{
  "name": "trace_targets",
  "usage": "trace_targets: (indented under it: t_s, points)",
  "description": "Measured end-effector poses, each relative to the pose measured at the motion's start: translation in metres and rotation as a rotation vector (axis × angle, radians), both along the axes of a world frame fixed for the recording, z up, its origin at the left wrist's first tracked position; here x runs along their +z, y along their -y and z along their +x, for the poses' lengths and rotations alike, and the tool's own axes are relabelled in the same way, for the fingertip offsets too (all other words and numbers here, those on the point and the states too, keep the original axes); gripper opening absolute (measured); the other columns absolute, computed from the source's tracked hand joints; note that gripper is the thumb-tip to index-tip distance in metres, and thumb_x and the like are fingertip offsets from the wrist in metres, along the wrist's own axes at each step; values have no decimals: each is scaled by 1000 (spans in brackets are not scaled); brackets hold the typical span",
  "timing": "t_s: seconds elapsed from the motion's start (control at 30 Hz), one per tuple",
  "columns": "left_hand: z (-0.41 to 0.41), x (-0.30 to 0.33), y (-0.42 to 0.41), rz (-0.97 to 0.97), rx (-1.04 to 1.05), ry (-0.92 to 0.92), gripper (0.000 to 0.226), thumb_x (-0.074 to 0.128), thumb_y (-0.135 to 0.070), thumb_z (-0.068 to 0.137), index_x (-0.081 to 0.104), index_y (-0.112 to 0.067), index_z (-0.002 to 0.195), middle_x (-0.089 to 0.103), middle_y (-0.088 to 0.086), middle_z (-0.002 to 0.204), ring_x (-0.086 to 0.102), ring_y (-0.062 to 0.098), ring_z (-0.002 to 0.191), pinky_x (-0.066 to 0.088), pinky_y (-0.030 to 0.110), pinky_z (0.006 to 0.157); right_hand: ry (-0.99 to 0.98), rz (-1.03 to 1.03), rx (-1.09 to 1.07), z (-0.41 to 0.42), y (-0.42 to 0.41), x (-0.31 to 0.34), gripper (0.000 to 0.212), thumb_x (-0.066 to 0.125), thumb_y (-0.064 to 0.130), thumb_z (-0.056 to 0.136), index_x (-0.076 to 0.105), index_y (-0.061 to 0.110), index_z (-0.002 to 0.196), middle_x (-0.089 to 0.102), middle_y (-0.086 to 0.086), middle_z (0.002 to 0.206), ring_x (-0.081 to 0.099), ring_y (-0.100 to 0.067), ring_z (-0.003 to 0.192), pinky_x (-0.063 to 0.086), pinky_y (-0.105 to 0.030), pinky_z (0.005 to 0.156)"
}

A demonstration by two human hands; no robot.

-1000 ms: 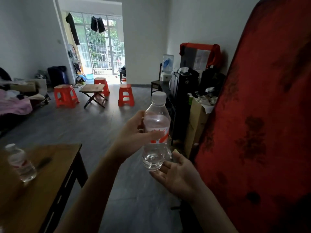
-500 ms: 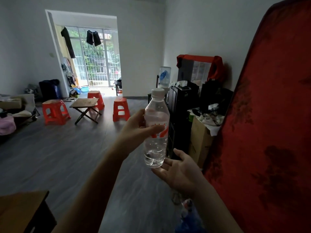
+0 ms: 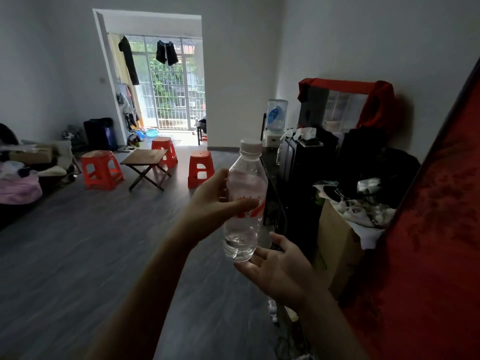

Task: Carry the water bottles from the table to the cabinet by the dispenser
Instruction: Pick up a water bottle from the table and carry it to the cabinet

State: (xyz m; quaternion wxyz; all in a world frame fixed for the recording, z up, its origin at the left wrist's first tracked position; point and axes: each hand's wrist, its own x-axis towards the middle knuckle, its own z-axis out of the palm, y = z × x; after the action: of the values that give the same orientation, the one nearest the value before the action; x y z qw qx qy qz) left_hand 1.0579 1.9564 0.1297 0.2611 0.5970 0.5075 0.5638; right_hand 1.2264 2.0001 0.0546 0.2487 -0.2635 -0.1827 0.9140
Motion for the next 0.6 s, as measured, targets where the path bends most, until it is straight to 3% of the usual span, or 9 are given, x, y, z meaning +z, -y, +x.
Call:
trace_targets:
  t_s: [0.13,0.2,0.3,0.43,0.6]
  points:
    - [-32,-7,-58,-5,33,16,68,79,-36,68,56,-15,129,70,2,116,71,15,105,61,29,80,7,-3,39,-33,-66,-5,68,48,36,91,46,-15,136,55,-35,135,49,-47,130,42,-50,108]
    - [-52,-9,-89,-2,44,20,68,79,-38,66,56,-19,127,70,0,116,71,12,104,61,27,79,3,13,68,-54,-100,-6,71,51,35,85,47,-16,134,56,-35,133,55,-48,124,51,-51,98]
    - [-85,-9,-138,19,62,-2,69,78,-41,66,55,-19,128,69,-2,115,71,9,102,60,25,77,3,35,99,-89,-152,-4,69,50,36,85,49,-17,131,57,-36,131,62,-48,114,54,-58,83]
    - [-134,-4,-204,49,82,-43,67,77,-42,70,53,-20,129,68,-3,116,70,13,104,62,28,79,-3,22,99,-142,-222,1,71,51,35,85,47,-16,134,56,-35,133,52,-46,127,51,-54,92]
    - [-189,8,-288,83,89,-16,68,76,-38,70,54,-13,129,68,3,117,69,19,106,62,31,80,12,75,87,-191,-305,12,66,43,41,97,47,-12,136,58,-32,133,58,-45,123,49,-56,94]
